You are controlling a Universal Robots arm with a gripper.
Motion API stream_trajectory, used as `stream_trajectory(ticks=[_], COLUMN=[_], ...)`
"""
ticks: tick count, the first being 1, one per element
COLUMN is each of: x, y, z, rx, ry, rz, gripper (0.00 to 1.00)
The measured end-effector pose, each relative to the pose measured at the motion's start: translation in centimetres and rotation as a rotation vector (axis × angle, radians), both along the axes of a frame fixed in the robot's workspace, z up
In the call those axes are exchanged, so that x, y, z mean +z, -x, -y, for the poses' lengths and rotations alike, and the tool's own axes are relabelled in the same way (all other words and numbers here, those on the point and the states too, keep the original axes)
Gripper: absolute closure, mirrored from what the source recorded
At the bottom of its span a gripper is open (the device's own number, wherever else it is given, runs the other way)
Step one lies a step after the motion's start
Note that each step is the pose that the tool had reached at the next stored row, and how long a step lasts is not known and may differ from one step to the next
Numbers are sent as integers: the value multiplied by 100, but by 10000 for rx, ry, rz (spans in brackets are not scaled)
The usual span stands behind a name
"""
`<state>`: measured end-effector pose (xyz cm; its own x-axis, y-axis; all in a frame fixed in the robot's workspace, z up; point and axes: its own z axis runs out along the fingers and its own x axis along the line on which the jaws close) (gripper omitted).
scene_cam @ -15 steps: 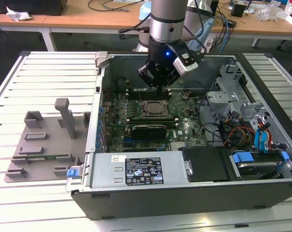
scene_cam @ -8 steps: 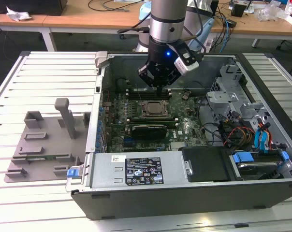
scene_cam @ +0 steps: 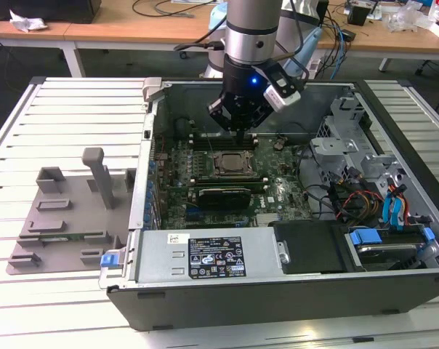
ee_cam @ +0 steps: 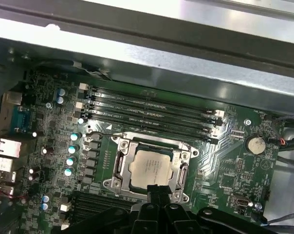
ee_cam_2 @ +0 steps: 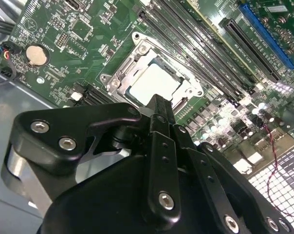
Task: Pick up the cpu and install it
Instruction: 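Install the first cpu locking lever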
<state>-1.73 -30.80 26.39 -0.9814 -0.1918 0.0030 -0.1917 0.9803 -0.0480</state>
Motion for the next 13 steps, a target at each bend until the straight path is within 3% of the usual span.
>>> stream_trajectory(ticks=[7,9,12,13], x=[0,1,0,0], y=[0,2,2,2], z=[0,0,0,0], rx=[275,-43,-981,-1009], ry=[0,10,12,10], rz=[0,-1,-1,-2], gripper=[89,89,89,89])
